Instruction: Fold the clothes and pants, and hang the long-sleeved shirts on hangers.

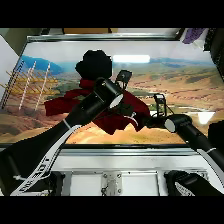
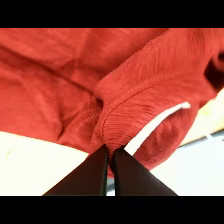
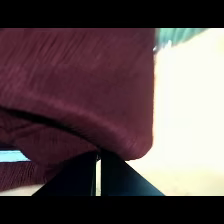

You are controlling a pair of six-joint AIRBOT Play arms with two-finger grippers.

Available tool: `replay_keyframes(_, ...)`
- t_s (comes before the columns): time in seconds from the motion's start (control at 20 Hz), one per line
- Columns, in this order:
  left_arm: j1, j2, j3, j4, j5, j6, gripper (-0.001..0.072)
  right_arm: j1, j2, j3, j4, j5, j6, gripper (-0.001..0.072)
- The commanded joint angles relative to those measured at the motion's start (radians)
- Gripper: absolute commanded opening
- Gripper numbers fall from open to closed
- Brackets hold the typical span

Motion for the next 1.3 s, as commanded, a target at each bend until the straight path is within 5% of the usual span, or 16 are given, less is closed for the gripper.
replay_keyframes(0.0,-0.009,0.108,0.001,0.005,-0.116,0.028,0.0019,-0.069,0.134,0.148,-0.01,0.257,-0.206,0.002)
replay_keyframes(0.15,-0.093,0.209,-0.088,0.004,-0.149,-0.003,0.0019,-0.105,0.26,0.325,-0.013,0.6,-0.305,0.0019)
replay_keyframes(0.35,-0.197,0.266,-0.379,-0.004,-0.072,-0.138,0.0019,-0.102,0.251,0.37,0.025,0.695,-0.278,0.0019)
replay_keyframes(0.75,0.081,0.115,-0.531,-0.078,0.281,-0.121,0.0019,-0.071,-0.227,0.377,0.212,0.156,-0.276,0.0039)
replay_keyframes(0.8,0.119,0.103,-0.531,-0.101,0.301,-0.118,0.0019,-0.065,-0.283,0.384,0.235,0.112,-0.291,0.0231)
replay_keyframes(0.85,0.147,0.093,-0.531,-0.13,0.312,-0.108,0.0019,-0.065,-0.322,0.394,0.256,0.103,-0.307,0.0528)
replay_keyframes(0.9,0.168,0.084,-0.531,-0.156,0.315,-0.082,0.0019,-0.065,-0.349,0.406,0.262,0.112,-0.32,0.0615)
replay_keyframes(1.25,0.182,0.071,-0.532,-0.163,0.315,-0.058,0.0019,-0.005,-0.275,0.409,0.238,0.303,-0.208,0.058)
